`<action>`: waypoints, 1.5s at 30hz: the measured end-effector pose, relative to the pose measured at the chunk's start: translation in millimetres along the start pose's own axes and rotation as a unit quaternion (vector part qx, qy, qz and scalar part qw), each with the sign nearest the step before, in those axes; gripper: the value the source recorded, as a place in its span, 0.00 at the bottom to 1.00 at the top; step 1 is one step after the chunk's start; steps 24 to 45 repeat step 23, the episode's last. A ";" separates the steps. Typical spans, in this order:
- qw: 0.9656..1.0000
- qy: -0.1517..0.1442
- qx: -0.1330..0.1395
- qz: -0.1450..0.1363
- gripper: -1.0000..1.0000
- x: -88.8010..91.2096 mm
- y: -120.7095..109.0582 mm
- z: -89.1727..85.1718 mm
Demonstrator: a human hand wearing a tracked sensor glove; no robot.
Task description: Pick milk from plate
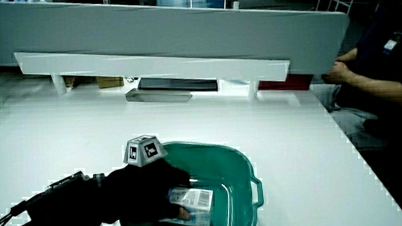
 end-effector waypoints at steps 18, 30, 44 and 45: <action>0.999 0.014 0.048 0.014 1.00 -30.6 -27.3 42.5; 0.997 0.043 0.053 0.026 1.00 -37.4 -45.8 62.0; 0.997 0.043 0.053 0.026 1.00 -37.4 -45.8 62.0; 0.997 0.043 0.053 0.026 1.00 -37.4 -45.8 62.0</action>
